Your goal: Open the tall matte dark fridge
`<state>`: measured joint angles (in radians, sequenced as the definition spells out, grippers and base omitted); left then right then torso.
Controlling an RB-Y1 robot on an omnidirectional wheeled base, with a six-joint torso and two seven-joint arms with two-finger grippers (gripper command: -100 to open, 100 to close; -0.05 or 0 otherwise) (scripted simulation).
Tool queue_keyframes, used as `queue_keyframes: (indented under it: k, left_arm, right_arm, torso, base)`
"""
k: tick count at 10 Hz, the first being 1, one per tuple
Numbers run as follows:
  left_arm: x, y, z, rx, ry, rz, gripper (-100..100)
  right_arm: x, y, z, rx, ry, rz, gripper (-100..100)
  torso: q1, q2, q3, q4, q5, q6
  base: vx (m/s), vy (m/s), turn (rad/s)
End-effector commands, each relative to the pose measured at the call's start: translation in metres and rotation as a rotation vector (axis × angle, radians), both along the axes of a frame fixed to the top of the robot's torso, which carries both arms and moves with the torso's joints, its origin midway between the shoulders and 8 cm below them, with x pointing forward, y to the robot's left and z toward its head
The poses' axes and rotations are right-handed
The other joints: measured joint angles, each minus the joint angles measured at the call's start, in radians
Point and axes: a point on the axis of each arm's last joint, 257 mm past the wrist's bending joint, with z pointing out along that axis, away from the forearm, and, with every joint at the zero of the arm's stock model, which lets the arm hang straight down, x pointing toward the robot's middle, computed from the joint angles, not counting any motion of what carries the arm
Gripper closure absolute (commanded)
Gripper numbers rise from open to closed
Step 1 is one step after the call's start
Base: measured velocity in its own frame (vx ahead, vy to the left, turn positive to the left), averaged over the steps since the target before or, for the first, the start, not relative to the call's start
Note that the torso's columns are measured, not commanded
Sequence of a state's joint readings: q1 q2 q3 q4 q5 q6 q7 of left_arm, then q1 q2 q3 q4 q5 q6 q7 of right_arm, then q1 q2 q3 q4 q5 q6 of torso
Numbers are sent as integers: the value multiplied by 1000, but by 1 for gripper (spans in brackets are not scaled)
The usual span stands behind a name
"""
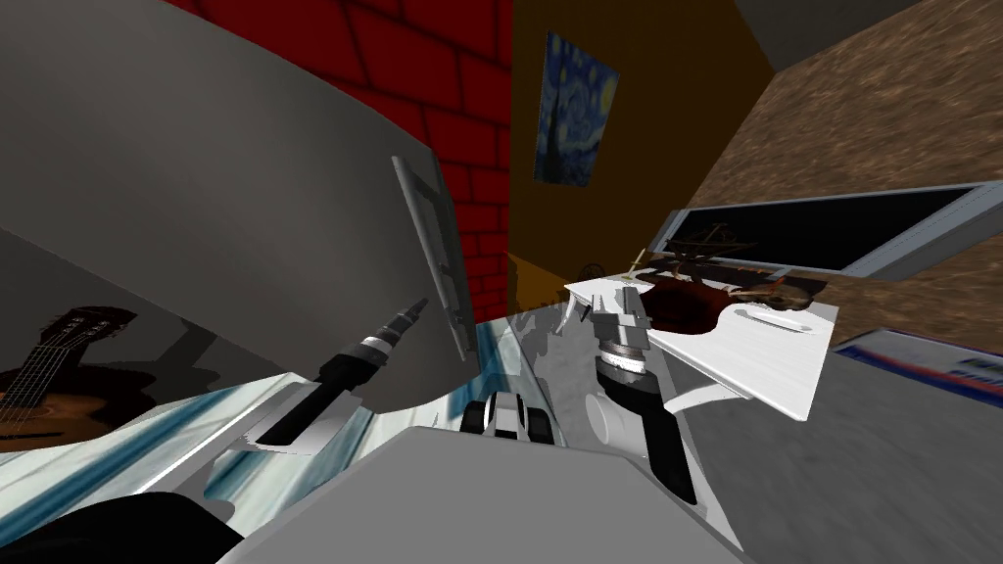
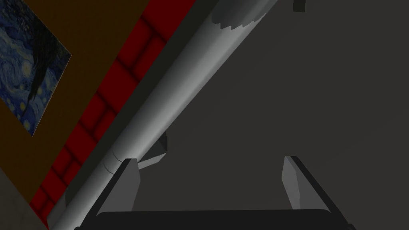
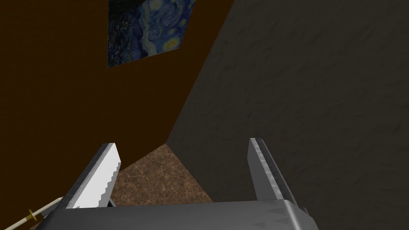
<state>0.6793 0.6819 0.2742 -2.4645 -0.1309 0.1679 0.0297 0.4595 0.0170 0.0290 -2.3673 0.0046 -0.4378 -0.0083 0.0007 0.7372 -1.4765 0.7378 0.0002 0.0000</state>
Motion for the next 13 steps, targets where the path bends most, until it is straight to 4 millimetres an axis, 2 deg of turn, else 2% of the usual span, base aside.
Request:
queue_keyframes:
  k: [1, 6, 7, 8, 9, 10, 11, 12, 13]
  left_arm:
    - [-2, 2, 6, 41, 20, 13, -100]
    - [-10, -28, 39, 87, -15, -37, -100]
    - [-8, -24, 35, 84, -10, -30, -100]
    - [-9, -23, 43, 85, -11, -29, -100]
    - [-8, -23, 39, 87, -11, -30, -100]
    - [-8, -22, 39, 85, -11, -30, 100]
    - [-9, -39, 42, 87, -19, -91, 100]
    - [-9, -39, 42, 87, -19, -91, 100]
    - [-9, -46, 43, 87, -22, -120, 100]
  right_arm:
    - [0, 0, 0, 0, 0, 0, 0]
    - [0, 0, 0, 0, 0, 0, 0]
    - [0, 0, 0, 0, 0, 0, 0]
    - [0, 0, 0, 0, 0, 0, 0]
    - [0, 0, 0, 0, 0, 0, 0]
    - [0, 0, 0, 0, 0, 0, 0]
    - [0, 0, 0, 0, 0, 0, 0]
    - [0, 0, 0, 0, 0, 0, 0]
    - [0, 0, 0, 0, 0, 0, 0]
  torso:
    - [0, 0, 0, 0, 0, 0]
    - [-1, 3, 2, 1, 0, 0]
    - [-1, 3, 2, 1, 0, 0]
    - [-1, 3, 2, 1, 0, 0]
    - [-2, -2, -1, 0, 0, 0]
    - [-1, 0, -1, 0, 0, 0]
    - [1, 2, 1, 0, 1, -1]
    - [2, 9, 6, -1, 4, 5]
    - [3, 9, 7, 1, 4, 2]
  base:
    - [114, -7, -76]
    - [69, 5, -48]
    - [12, 2, -4]
    - [91, -17, -16]
    - [57, -10, -1]
    - [7, -3, -6]
    - [-218, 52, -93]
    - [-277, 78, -120]
    - [-274, 95, -95]
